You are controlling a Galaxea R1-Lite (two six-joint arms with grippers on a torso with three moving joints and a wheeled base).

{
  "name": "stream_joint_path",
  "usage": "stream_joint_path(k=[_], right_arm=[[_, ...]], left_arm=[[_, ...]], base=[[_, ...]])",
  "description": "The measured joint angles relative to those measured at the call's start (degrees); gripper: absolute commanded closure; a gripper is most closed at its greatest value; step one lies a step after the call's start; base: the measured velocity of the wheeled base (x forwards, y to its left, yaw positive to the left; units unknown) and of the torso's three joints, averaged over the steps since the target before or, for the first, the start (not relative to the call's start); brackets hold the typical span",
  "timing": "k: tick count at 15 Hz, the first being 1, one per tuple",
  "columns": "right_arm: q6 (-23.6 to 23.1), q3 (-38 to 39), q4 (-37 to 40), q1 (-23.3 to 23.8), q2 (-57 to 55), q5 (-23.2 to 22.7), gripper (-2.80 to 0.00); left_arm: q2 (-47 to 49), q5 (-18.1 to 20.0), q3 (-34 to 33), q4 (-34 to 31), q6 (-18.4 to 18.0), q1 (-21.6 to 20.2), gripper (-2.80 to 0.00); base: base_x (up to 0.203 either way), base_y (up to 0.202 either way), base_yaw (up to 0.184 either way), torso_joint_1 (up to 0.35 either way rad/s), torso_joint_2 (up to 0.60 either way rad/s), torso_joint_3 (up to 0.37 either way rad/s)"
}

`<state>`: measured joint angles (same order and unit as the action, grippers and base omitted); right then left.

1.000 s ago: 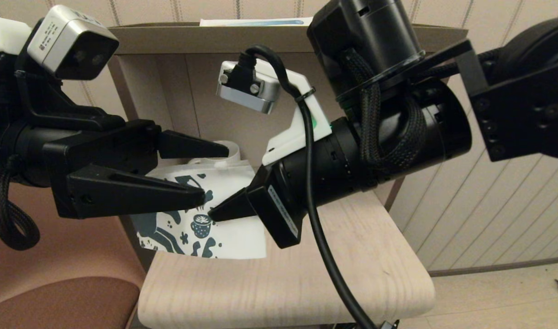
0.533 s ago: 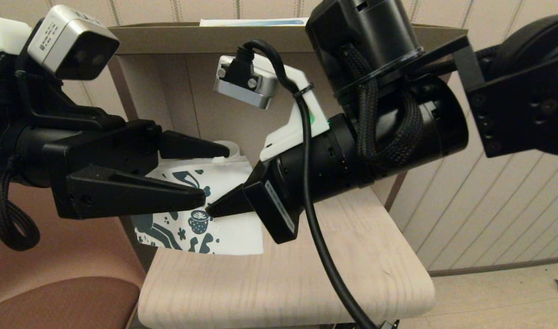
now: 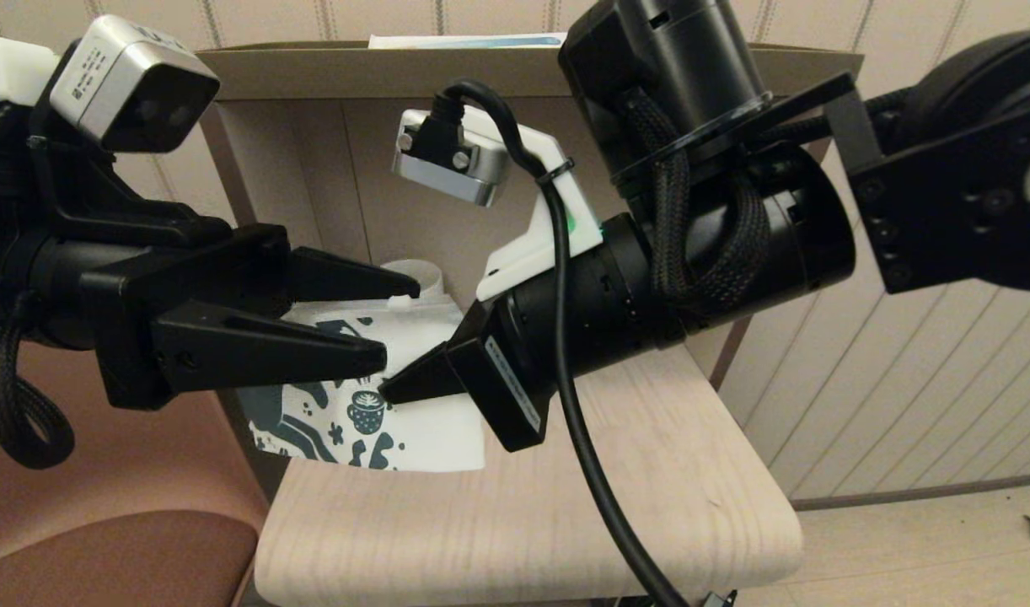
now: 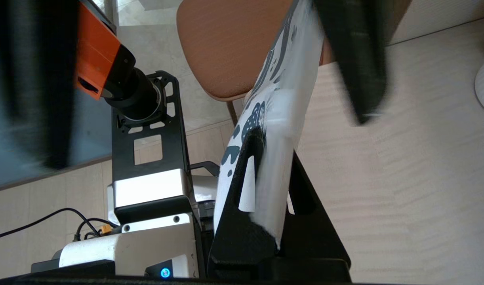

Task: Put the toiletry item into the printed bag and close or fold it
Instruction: Close the strorage bag and place it on the desk

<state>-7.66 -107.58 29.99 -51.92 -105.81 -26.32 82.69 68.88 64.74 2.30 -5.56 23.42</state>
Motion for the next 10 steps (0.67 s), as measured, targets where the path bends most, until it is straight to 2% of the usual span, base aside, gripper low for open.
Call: stream_joint_path(k=[10], right_arm=[[0.00, -0.33, -0.01, 0.30, 0.02, -0.05, 0.00]], left_arm=[[-0.11, -0.06, -0.30, 0.00, -0.44, 0.34, 0.00]], base=[[0.000, 0.000, 0.000, 0.000, 0.00, 0.000]])
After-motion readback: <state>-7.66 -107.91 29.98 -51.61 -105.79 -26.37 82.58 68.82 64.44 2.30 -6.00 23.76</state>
